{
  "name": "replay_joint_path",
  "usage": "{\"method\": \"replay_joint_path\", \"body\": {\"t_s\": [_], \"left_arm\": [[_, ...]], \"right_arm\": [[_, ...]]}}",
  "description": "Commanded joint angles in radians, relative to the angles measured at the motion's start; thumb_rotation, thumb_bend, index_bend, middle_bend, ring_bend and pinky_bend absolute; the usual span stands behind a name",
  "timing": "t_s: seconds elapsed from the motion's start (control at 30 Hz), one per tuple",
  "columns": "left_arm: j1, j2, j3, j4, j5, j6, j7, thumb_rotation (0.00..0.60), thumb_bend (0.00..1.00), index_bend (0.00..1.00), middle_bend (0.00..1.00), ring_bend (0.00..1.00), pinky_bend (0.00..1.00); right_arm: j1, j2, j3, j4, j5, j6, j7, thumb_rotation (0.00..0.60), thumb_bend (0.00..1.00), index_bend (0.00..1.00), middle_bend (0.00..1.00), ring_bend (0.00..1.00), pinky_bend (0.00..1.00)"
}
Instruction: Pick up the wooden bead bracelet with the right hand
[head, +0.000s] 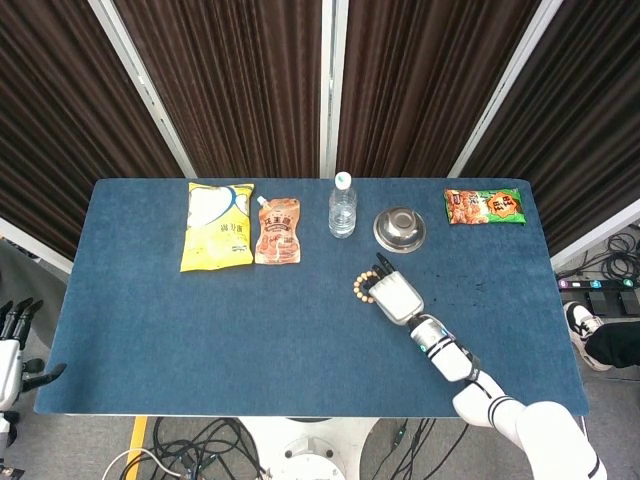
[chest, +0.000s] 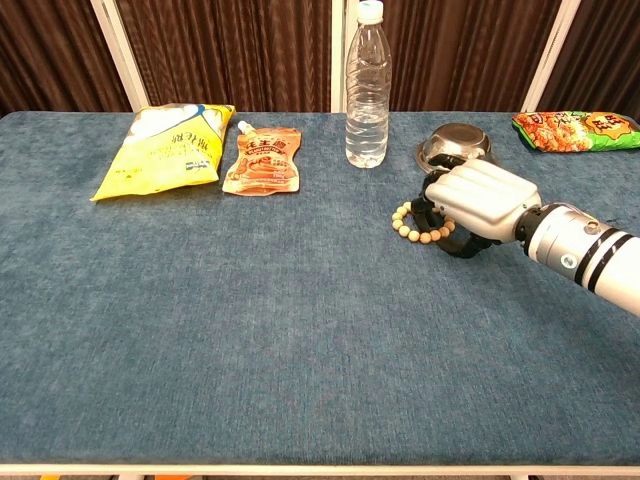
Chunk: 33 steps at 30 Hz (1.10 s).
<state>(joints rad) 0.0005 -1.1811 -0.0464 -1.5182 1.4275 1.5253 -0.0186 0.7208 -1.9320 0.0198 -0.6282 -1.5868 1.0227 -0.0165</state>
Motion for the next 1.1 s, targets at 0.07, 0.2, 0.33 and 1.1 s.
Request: {"method": "replay_joint_path", "body": {"t_s": [0.07,0.2,0.33,1.1], "left_arm": [[0.001,0.0,-0.001,0.001,0.0,0.0,-0.004,0.6,0.0,0.12,0.09,0.0,0.0],[-0.003,-0.001,-0.001,0.0,0.006,-0.002,-0.001,0.6,0.0,0.12,0.09,0.0,0.0],[-0.01,-0.002,-0.003,-0.003,0.014,-0.004,0.009,0.6,0.0,0.12,0.09,0.0,0.0],[-0.018,0.016,-0.004,-0.04,0.021,-0.007,0.037,0.6,0.0,0.12,0.09,0.0,0.0]], "right_arm": [[-0.026,0.054,0.083,-0.144,0.107,-0.035,0.258,0.6,0.42,0.7,0.57,0.27,0.06],[-0.042,0.23,0.181,-0.441,0.244,-0.173,0.576,0.6,0.46,0.7,0.57,0.27,0.06],[-0.065,0.404,0.261,-0.682,0.345,-0.322,0.88,0.6,0.46,0.7,0.57,0.26,0.06],[-0.063,0.594,0.161,-0.804,-0.205,-0.285,2.34,0.6,0.41,0.41,0.49,0.15,0.0]]}}
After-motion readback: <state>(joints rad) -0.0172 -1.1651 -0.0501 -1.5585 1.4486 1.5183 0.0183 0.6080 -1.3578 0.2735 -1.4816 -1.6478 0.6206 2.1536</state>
